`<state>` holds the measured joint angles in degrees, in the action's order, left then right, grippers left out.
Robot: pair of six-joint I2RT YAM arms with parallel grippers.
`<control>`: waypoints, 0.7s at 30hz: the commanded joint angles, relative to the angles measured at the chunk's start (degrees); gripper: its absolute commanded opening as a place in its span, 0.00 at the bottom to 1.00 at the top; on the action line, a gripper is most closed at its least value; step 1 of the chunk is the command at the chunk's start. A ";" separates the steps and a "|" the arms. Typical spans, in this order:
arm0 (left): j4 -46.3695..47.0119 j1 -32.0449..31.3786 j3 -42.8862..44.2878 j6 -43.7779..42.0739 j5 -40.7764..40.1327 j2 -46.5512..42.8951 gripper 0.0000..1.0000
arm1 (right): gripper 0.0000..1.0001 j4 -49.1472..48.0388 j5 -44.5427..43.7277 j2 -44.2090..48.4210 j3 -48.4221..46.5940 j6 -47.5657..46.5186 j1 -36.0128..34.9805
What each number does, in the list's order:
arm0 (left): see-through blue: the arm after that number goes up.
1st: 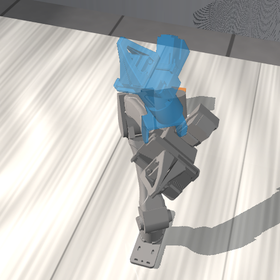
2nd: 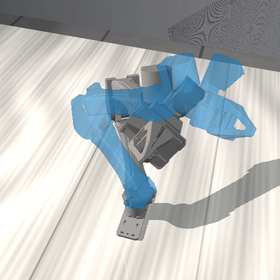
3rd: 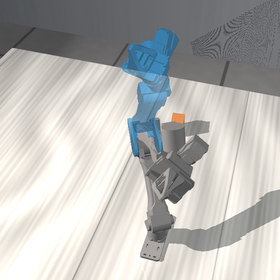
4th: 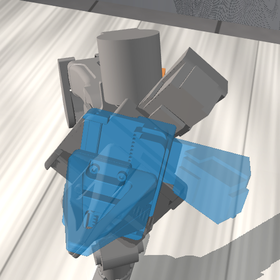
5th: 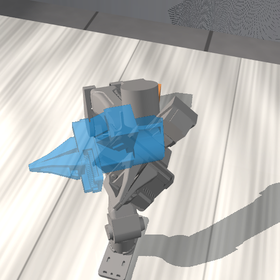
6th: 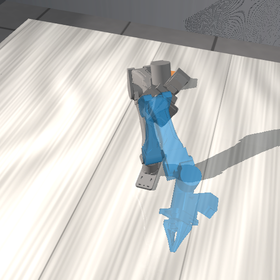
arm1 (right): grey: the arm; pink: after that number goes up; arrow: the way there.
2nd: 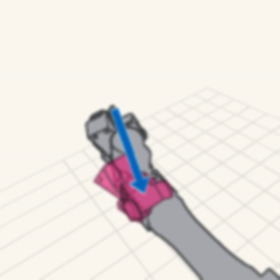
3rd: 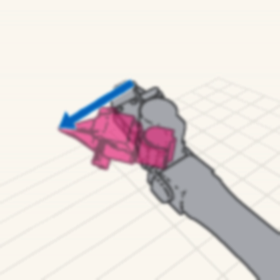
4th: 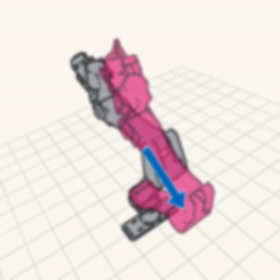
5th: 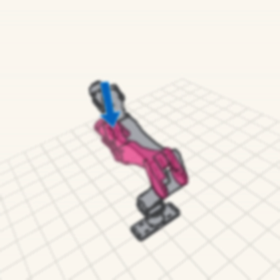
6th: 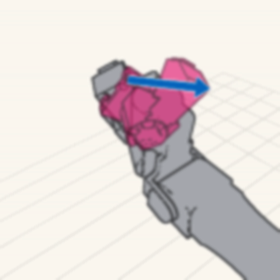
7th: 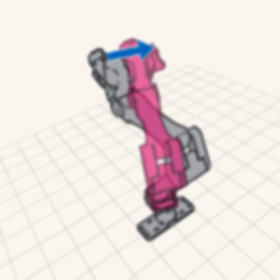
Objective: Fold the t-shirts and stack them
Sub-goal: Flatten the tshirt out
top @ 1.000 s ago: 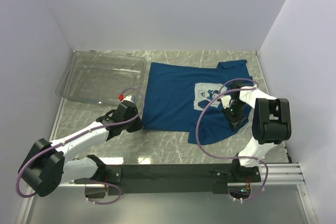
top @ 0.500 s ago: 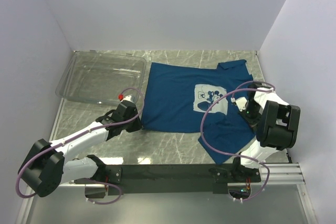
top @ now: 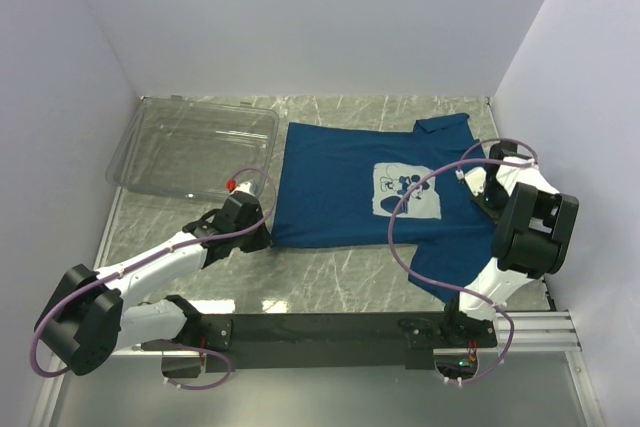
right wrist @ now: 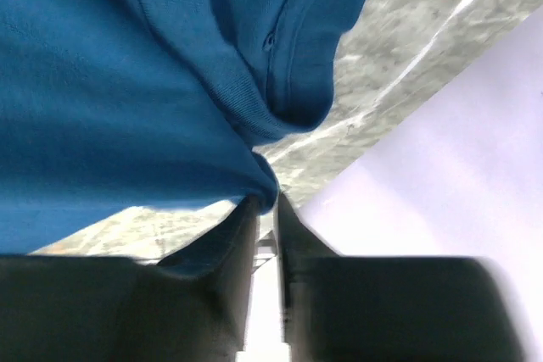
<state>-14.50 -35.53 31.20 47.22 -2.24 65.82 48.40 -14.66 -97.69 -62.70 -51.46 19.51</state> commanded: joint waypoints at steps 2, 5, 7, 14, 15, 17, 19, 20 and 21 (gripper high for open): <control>-1.41 0.37 2.55 -0.73 -1.80 -1.57 0.00 | 0.39 4.84 5.05 -0.22 -5.14 -0.40 0.36; -1.41 0.37 3.34 -1.25 -1.36 -3.41 0.01 | 0.54 11.96 16.82 0.31 -11.12 0.74 0.36; -1.58 0.37 4.13 -2.04 -1.10 -5.34 0.14 | 0.56 16.52 24.36 -0.57 -16.04 1.19 0.18; -2.56 0.90 12.47 -7.31 -3.03 -6.42 0.70 | 0.57 14.89 36.08 -6.27 -28.07 10.49 -1.22; -0.46 1.86 13.61 -8.80 -2.95 -5.28 0.72 | 0.57 13.66 36.62 -7.42 -29.23 12.68 -1.66; 1.66 3.53 18.88 -9.69 -1.11 0.60 0.72 | 0.57 8.04 37.50 -10.84 -32.99 20.85 -2.80; 4.21 5.38 27.10 -11.27 0.82 9.26 0.73 | 0.57 3.66 36.90 -15.32 -36.95 30.13 -3.60; 4.39 5.73 30.55 -11.97 1.36 12.54 0.72 | 0.56 2.76 36.02 -17.16 -42.02 33.24 -4.64; 4.22 6.26 34.15 -13.63 1.54 15.88 0.72 | 0.56 2.84 36.27 -21.62 -45.46 35.44 -4.91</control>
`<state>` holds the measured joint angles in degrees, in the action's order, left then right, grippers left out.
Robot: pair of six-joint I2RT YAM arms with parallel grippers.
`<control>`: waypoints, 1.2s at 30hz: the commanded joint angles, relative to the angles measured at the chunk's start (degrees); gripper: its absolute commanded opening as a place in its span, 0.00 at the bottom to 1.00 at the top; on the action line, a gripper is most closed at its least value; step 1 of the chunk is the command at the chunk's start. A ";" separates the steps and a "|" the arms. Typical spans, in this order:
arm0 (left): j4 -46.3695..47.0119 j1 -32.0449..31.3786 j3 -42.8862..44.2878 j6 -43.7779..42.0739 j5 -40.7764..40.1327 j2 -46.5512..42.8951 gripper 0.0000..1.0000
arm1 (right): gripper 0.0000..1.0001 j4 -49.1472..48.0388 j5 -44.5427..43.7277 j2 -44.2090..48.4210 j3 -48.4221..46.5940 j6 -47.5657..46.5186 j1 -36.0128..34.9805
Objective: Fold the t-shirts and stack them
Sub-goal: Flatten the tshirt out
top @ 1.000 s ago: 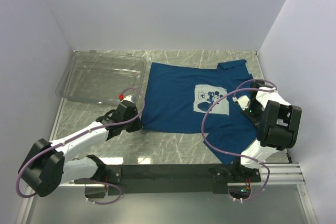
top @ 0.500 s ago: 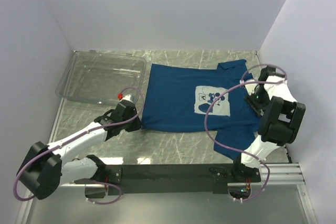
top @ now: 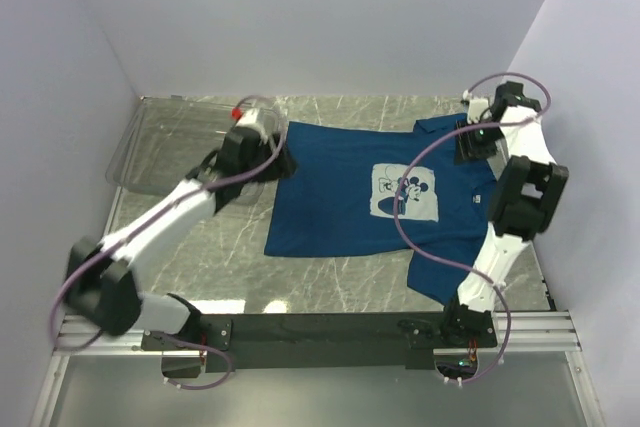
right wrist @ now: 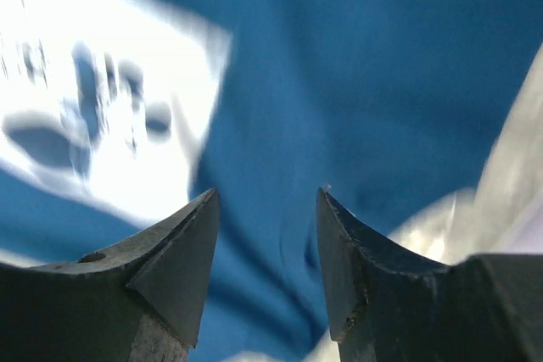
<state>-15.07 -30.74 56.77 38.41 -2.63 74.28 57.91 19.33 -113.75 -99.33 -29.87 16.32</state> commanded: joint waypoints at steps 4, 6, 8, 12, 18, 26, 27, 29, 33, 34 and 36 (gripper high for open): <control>1.02 3.49 30.43 -7.56 2.19 27.29 0.70 | 0.57 -5.52 3.87 -14.29 -22.91 22.29 -2.95; -0.92 5.15 37.32 -8.00 3.69 33.27 0.70 | 0.58 -9.28 2.29 -15.00 -23.54 22.57 -3.83; -2.33 6.65 45.68 -8.27 4.21 41.09 0.69 | 0.61 -11.14 2.38 -15.62 -24.76 22.75 -3.84; -5.05 8.59 58.95 -7.22 5.18 54.96 0.67 | 0.66 -12.12 5.36 -19.30 -29.60 23.36 -2.79; -6.98 10.09 74.25 -4.93 3.61 68.16 0.63 | 0.68 -14.22 13.36 -20.81 -29.61 24.94 -1.90; -7.34 10.79 74.80 -5.45 -0.79 72.32 0.63 | 0.68 -14.23 14.07 -21.60 -27.24 24.95 -1.64; -7.43 10.79 74.62 -5.80 -1.40 72.76 0.63 | 0.68 -14.58 13.72 -21.34 -26.71 24.86 -1.64; -7.69 11.05 74.80 -6.68 -3.33 73.11 0.63 | 0.68 -14.84 13.54 -20.98 -25.39 24.59 -1.64; -7.17 11.58 75.50 -7.65 -4.92 74.69 0.64 | 0.68 -15.19 13.36 -21.16 -25.47 24.77 -1.64; -6.99 11.67 75.50 -7.91 -5.19 74.78 0.63 | 0.68 -15.28 13.36 -21.24 -25.65 24.86 -1.64; -6.90 11.67 75.41 -8.70 -5.98 75.04 0.63 | 0.68 -15.37 13.28 -21.60 -25.91 25.03 -1.64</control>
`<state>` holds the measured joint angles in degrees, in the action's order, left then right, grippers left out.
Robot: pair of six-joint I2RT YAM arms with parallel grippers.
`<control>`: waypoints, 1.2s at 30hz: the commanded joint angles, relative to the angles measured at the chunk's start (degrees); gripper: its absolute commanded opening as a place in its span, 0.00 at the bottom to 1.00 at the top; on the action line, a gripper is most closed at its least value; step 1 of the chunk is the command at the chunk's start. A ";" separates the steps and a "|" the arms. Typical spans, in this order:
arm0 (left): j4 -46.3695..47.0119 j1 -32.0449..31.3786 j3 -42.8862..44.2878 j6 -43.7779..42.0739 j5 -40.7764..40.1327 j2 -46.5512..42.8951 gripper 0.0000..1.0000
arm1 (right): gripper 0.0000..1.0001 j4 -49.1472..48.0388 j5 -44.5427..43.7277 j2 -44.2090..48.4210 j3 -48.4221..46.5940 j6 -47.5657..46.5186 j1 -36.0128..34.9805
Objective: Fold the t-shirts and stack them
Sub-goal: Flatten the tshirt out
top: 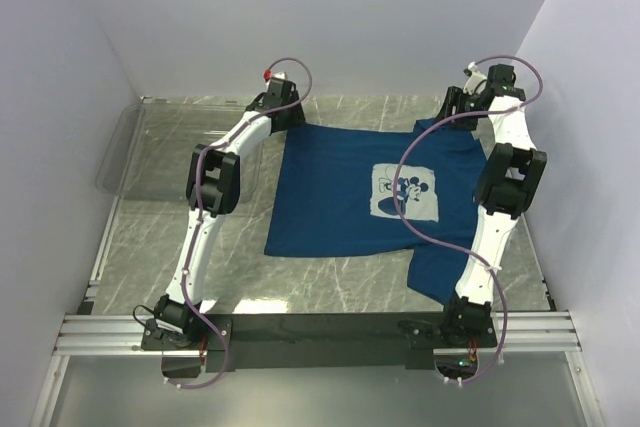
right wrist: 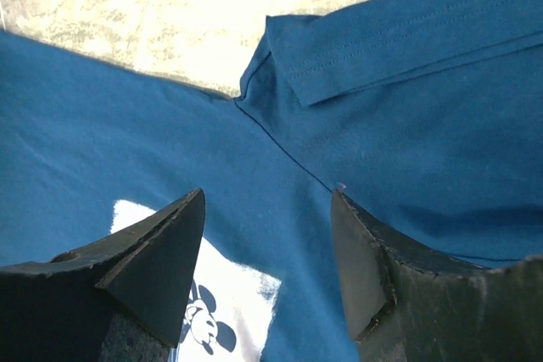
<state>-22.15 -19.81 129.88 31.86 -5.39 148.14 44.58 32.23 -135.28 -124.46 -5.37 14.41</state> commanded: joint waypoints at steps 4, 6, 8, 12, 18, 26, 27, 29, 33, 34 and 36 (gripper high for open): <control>1.15 0.74 2.04 -3.38 -3.31 1.80 0.63 | 0.68 -2.74 -0.41 -1.03 -1.66 1.93 0.26; 1.32 0.92 2.21 -3.47 -2.18 2.68 0.62 | 0.68 -3.70 -1.55 -1.38 -2.01 3.94 0.26; 1.41 0.83 1.95 -3.12 -0.95 3.30 0.58 | 0.67 -4.84 -3.65 -2.00 -2.45 7.80 0.26; 1.41 0.74 0.90 -3.03 1.25 3.56 0.44 | 0.67 -6.43 -7.43 -3.32 -3.85 14.13 0.35; 2.81 0.74 -1.73 -3.12 3.28 1.98 0.21 | 0.67 -10.64 -11.73 -5.52 -5.17 24.60 0.70; 4.92 0.74 -4.11 -1.71 4.42 -1.44 0.00 | 0.71 -15.39 -19.48 -7.18 -4.12 30.86 0.70; 5.19 0.74 -4.46 -1.62 4.42 -1.79 0.00 | 0.70 -15.48 -20.79 -7.54 -5.08 30.77 0.62; 5.54 0.74 -5.43 -1.45 4.42 -2.76 0.00 | 0.69 -15.40 -24.57 -8.59 -6.14 29.98 0.44; 5.19 0.74 -7.01 -1.53 4.25 -4.26 0.00 | 0.67 -14.52 -27.04 -10.17 -8.68 28.48 0.53; 5.10 0.74 -7.36 -1.62 4.25 -4.52 0.00 | 0.66 -14.43 -26.35 -10.52 -8.86 28.57 0.53; 4.40 0.74 -8.50 -1.80 4.33 -5.40 0.00 | 0.66 -13.29 -26.34 -10.70 -10.35 26.73 0.09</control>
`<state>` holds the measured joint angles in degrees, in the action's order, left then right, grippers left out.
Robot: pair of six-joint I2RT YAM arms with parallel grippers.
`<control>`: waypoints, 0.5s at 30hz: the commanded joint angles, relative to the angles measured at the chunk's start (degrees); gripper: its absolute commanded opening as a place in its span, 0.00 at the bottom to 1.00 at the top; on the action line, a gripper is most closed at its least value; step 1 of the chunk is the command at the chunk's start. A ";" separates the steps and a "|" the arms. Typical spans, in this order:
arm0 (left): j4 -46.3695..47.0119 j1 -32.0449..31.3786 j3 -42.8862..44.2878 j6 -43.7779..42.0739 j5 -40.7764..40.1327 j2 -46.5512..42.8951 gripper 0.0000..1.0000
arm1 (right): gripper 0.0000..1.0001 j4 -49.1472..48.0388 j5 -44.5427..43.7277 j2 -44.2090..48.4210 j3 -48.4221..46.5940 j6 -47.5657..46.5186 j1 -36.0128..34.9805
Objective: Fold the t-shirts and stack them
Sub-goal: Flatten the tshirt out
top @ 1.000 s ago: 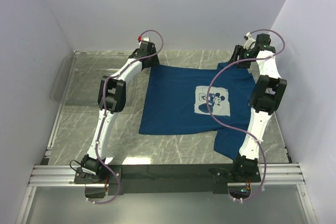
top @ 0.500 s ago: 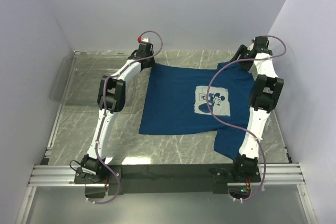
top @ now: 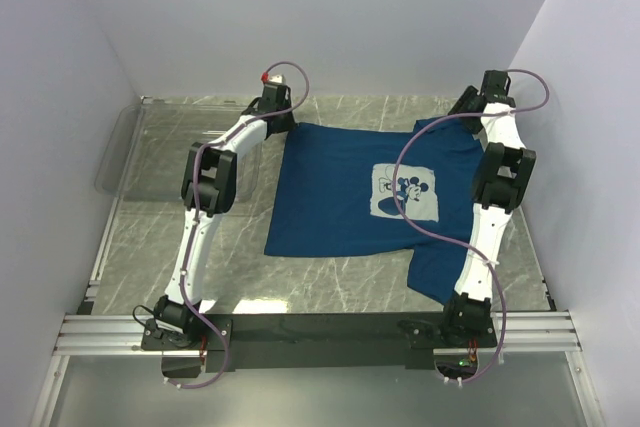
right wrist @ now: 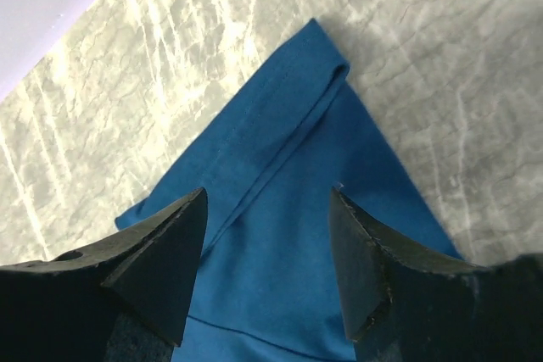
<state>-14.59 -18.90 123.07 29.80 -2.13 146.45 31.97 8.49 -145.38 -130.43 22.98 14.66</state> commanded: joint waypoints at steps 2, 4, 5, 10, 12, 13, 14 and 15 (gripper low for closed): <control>-3.69 -0.18 -3.08 -0.01 1.16 -5.11 0.00 | 0.66 1.51 -1.29 -0.26 -5.18 -4.85 -0.50; -3.52 -0.18 -5.10 -0.27 1.69 -6.61 0.00 | 0.66 2.83 4.16 1.06 -4.83 -8.20 -0.50; -3.08 -0.09 -7.64 -0.27 1.69 -8.45 0.00 | 0.66 4.75 3.90 1.50 -5.01 -11.78 -0.85; -1.23 -0.18 -15.12 -1.06 4.50 -14.25 0.00 | 0.70 8.19 5.83 5.37 -2.46 -24.26 -0.77; -0.79 -0.18 -17.15 -1.32 5.21 -15.84 0.00 | 0.71 10.22 4.96 5.37 -2.37 -25.96 -0.33; -0.62 -0.18 -19.07 -1.33 5.29 -17.33 0.00 | 0.71 10.74 5.56 5.11 -2.46 -27.54 -0.15; -0.18 -0.18 -19.96 -1.33 5.47 -18.12 0.00 | 0.71 11.62 5.31 4.93 -2.20 -27.90 0.19; 0.08 -0.18 -20.84 -1.41 5.56 -18.83 0.00 | 0.71 11.89 5.13 4.85 -2.11 -28.17 0.46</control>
<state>-15.75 -18.94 104.27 29.36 1.74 133.23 40.77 13.19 -144.86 -132.73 1.08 14.28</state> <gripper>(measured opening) 0.012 0.711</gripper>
